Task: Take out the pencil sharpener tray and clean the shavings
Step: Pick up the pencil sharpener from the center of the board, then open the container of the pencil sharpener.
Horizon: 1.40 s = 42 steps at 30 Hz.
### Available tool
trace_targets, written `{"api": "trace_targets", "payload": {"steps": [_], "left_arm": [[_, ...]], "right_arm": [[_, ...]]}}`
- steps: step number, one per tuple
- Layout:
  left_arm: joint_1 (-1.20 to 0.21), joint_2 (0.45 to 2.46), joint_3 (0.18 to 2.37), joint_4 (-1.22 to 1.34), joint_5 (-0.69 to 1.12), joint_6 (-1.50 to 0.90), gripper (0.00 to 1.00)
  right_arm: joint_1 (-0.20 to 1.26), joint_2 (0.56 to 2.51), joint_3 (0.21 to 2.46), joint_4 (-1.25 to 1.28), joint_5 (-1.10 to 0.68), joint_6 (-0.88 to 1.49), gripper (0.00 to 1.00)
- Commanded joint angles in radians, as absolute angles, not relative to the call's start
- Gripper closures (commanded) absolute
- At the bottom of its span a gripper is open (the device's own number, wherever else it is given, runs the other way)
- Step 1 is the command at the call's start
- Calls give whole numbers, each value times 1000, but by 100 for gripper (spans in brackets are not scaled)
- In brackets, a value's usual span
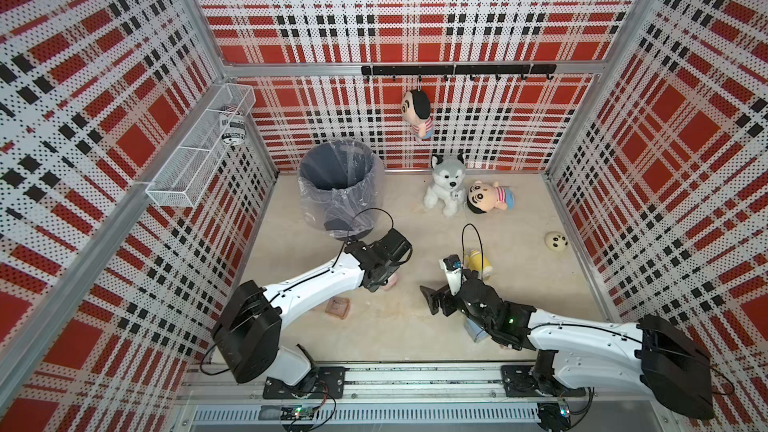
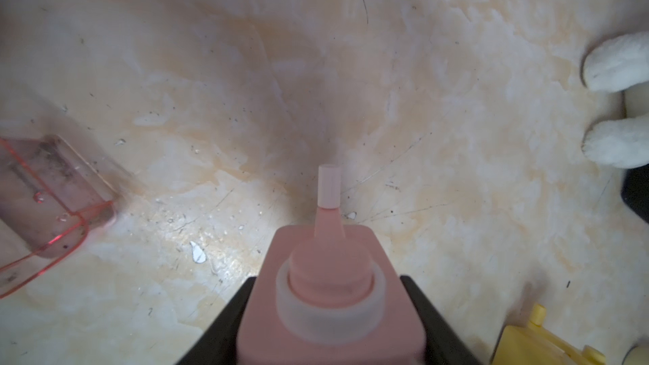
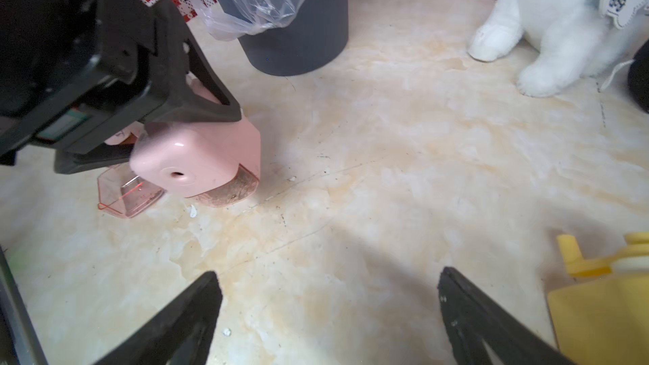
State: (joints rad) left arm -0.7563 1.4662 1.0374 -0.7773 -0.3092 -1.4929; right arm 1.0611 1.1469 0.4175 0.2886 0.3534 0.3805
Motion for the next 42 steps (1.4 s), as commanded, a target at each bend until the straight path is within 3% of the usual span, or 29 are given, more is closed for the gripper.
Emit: {"api": "trace_targets", "payload": {"steps": [1, 18, 23, 30, 37, 42], "left_arm": [[-720, 1433, 1032, -727, -272, -1468, 42], [-654, 1395, 1011, -729, -185, -1428, 39], [-652, 1384, 1009, -733, -195, -1421, 38], [-652, 1389, 1013, -735, -188, -1407, 38], [-650, 1394, 1014, -735, -185, -1400, 38], [-649, 1393, 1012, -735, -181, -1399, 38]], "right_arm": [[1086, 1195, 378, 489, 393, 324, 0], [1211, 1634, 494, 829, 389, 81, 1], [1213, 1690, 528, 872, 381, 29, 10], [1216, 1762, 589, 870, 423, -27, 11], [1217, 1815, 636, 874, 481, -50, 23], [1216, 1837, 653, 878, 496, -51, 25]]}}
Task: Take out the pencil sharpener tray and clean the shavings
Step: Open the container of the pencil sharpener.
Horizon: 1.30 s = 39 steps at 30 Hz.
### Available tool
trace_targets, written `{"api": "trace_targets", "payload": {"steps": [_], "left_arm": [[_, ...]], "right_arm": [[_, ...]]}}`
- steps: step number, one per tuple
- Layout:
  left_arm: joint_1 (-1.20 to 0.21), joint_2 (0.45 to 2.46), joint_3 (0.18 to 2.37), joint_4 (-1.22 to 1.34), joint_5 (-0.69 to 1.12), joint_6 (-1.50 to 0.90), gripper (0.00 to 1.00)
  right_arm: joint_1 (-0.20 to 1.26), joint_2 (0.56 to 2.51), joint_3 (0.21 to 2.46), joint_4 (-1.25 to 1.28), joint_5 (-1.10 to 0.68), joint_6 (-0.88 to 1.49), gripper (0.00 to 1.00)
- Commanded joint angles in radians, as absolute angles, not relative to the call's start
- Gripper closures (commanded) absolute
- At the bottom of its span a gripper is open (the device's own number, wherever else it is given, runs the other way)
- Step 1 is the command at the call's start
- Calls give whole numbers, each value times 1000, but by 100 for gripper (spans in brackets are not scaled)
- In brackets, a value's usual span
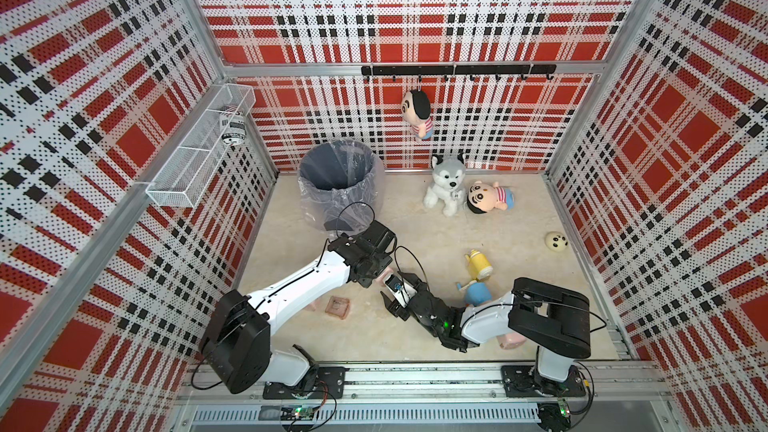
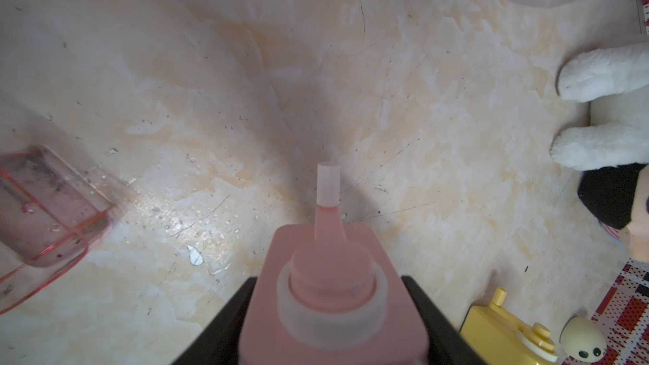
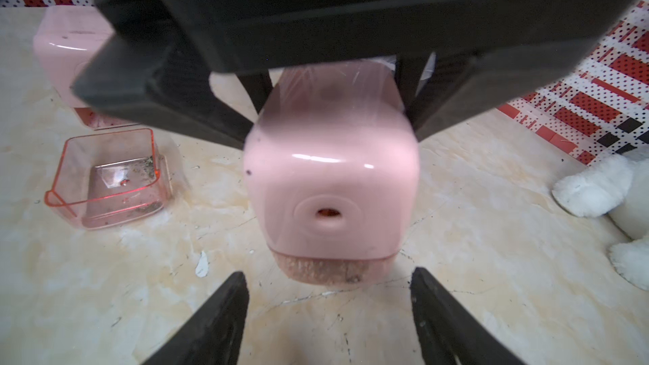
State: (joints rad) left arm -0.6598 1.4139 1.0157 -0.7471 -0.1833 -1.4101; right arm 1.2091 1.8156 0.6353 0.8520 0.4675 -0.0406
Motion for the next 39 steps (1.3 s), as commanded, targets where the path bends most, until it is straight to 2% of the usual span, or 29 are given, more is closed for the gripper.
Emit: {"api": "trace_targets", "payload": {"steps": [1, 10, 11, 27, 39], "left_arm": [[-649, 1394, 1012, -735, -182, -1399, 38], [-647, 1396, 1013, -735, -173, -1397, 38], [-649, 1397, 1013, -735, -174, -1399, 38], [-644, 1390, 993, -732, -184, -1423, 39], [-638, 1387, 983, -732, -210, -1437, 39]], "right_arm": [[1216, 1841, 657, 880, 498, -51, 25], [1217, 1876, 683, 884, 509, -52, 28], [1216, 1880, 684, 899, 517, -52, 33], [1216, 1873, 658, 929, 519, -38, 50], [1236, 1859, 630, 968, 511, -32, 51]]}}
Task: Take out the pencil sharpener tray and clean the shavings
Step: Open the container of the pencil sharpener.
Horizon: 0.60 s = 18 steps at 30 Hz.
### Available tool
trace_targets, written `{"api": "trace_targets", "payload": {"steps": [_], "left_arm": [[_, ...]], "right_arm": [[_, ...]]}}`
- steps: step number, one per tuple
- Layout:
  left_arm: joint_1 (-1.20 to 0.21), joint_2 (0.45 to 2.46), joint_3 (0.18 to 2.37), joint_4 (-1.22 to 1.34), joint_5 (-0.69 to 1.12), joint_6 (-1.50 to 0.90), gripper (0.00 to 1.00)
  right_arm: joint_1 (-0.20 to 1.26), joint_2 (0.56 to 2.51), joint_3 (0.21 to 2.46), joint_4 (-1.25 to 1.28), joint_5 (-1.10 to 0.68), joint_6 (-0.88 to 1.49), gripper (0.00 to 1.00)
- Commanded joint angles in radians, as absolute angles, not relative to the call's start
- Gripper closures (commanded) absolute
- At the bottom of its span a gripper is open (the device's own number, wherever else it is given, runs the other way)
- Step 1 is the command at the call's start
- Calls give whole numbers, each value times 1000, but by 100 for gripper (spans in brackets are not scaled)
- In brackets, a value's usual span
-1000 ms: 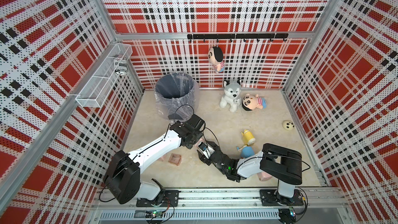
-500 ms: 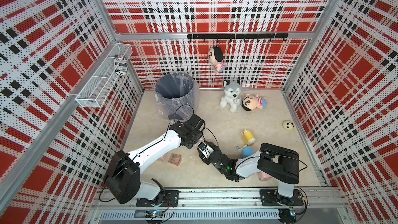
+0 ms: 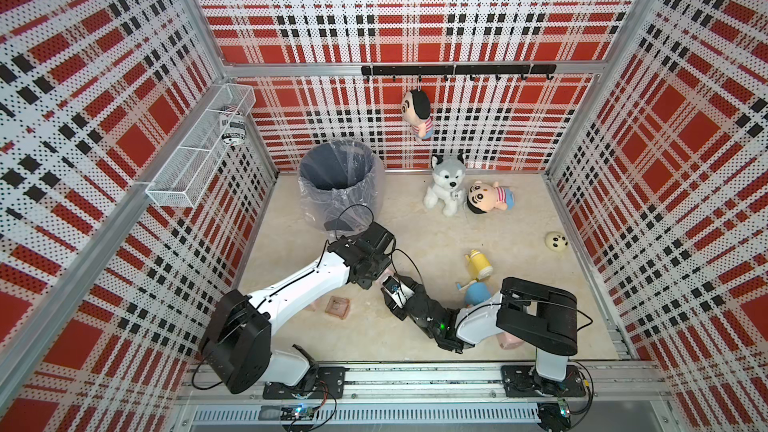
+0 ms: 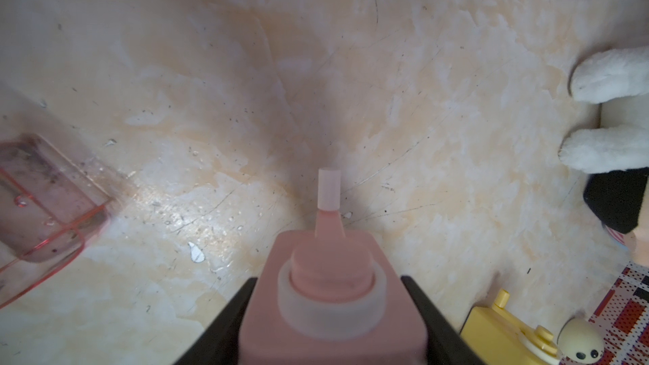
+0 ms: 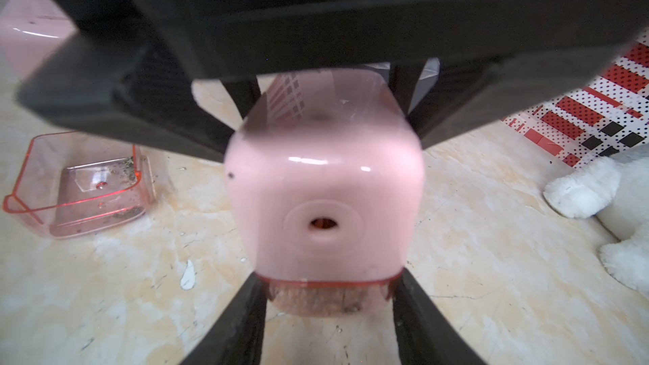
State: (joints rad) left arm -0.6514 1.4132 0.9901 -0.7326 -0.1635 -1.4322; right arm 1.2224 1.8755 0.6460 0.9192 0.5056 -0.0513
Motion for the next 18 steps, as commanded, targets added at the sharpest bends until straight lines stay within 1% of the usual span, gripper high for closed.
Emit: {"api": "trace_targets", "payload": {"steps": [1, 18], "left_arm": [[-637, 1387, 983, -732, -209, -1437, 40], [-638, 1393, 982, -733, -231, -1437, 40]], "right_arm": [[1238, 1860, 629, 968, 512, -31, 51], [1259, 1838, 607, 986, 488, -5, 50]]}}
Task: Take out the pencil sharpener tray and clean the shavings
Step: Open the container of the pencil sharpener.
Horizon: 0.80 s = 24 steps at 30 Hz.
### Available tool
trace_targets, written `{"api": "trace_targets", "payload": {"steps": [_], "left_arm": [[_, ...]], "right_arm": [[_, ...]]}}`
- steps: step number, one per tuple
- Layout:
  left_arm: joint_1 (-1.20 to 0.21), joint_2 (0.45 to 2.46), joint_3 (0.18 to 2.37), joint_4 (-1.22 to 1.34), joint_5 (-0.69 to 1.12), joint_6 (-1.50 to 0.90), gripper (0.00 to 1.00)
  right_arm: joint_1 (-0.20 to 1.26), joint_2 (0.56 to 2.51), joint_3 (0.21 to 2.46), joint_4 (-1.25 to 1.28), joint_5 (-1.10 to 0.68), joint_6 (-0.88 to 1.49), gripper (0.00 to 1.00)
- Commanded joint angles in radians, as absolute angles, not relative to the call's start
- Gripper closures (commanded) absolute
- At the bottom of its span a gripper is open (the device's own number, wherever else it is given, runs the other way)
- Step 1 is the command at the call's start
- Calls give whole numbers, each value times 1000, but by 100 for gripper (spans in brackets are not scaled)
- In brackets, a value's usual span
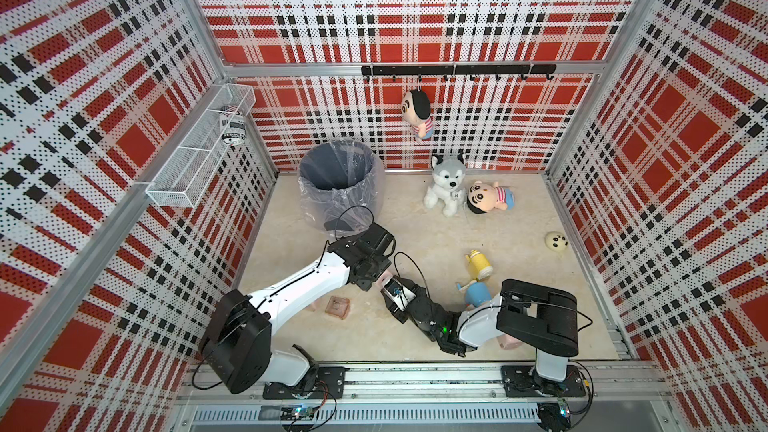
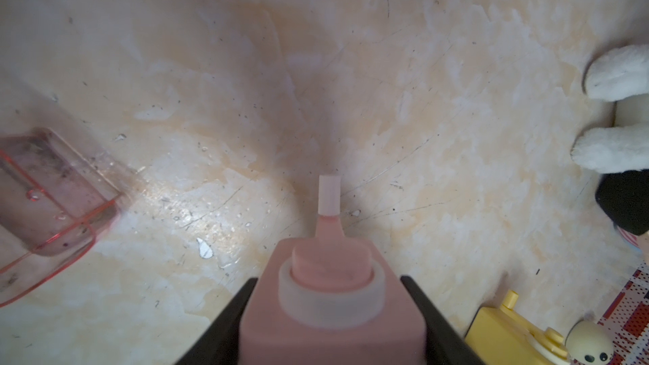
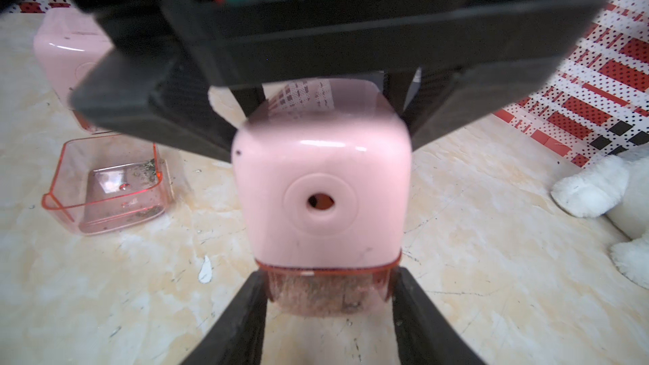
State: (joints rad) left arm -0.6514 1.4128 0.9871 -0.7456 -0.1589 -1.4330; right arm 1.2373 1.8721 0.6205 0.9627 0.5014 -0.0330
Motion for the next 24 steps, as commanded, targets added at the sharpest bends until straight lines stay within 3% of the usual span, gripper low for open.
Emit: {"api": "trace_targets", "payload": {"steps": [1, 15, 24], "left_arm": [[-638, 1393, 982, -734, -232, -1436, 40], [-638, 1391, 984, -739, -241, -1436, 42], [-644, 1395, 993, -739, -233, -1436, 42]], "right_arm": [[1261, 1837, 609, 985, 487, -5, 50], [1278, 1854, 600, 999, 517, 4, 49], [1278, 1877, 630, 1001, 541, 0, 42]]}}
